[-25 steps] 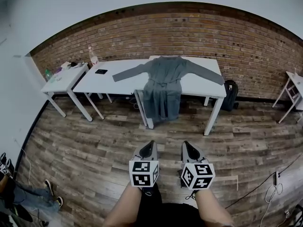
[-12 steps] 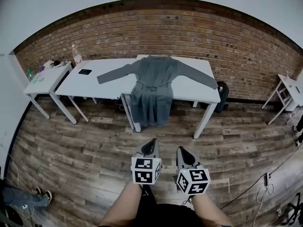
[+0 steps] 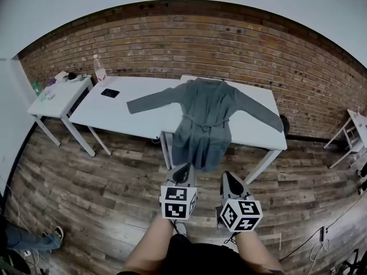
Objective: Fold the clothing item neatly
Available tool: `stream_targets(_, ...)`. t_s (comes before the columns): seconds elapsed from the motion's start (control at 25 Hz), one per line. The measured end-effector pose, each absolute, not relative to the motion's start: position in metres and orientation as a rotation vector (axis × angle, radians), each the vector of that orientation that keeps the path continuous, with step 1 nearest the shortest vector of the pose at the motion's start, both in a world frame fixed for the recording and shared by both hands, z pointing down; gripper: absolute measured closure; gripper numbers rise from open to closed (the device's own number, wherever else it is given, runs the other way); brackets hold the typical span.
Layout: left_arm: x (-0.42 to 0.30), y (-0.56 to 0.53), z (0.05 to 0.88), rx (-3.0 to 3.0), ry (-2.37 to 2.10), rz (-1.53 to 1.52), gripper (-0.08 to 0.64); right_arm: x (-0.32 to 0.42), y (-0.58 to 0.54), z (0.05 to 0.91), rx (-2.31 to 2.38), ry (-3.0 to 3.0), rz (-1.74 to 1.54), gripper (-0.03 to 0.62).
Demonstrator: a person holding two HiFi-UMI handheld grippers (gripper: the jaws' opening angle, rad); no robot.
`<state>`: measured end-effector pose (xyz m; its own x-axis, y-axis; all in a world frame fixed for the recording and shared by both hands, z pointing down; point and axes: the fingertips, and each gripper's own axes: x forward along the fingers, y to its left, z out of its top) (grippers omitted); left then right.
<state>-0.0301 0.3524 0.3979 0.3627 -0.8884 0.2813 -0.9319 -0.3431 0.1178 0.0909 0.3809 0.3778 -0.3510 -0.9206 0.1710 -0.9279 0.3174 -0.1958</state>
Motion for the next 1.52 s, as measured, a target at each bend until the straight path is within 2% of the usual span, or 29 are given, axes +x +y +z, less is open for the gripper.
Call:
stream_targets(0.16, -0.071, 0.307, 0.394, 2.379, -1.650, 0.251, 0.571, 0.077, 0.330, 0.371, 1.849, -2.498, 0.334, 0.598)
stream_targets(0.44, -0.106, 0.255, 0.401, 2.350, -1.623, 0.224, 0.571, 0.076, 0.275, 0.371, 1.993, -2.454, 0.478, 0.598)
stream_targets(0.92, -0.095, 0.182, 0.423, 2.400, -1.599, 0.338, 0.571, 0.072, 0.191, 0.392, 1.981, -2.458, 0.509, 0.598)
stream_targets(1.12, -0.084, 0.124, 0.424, 2.351, -1.565, 0.274, 0.571, 0.077, 0.131, 0.393, 1.946, -2.490, 0.476, 0.598)
stream_targets(1.52, -0.012, -0.007, 0.403, 2.390, -1.582, 0.349, 0.571, 0.133, -0.010, 0.382, 1.893, -2.534, 0.537, 0.598)
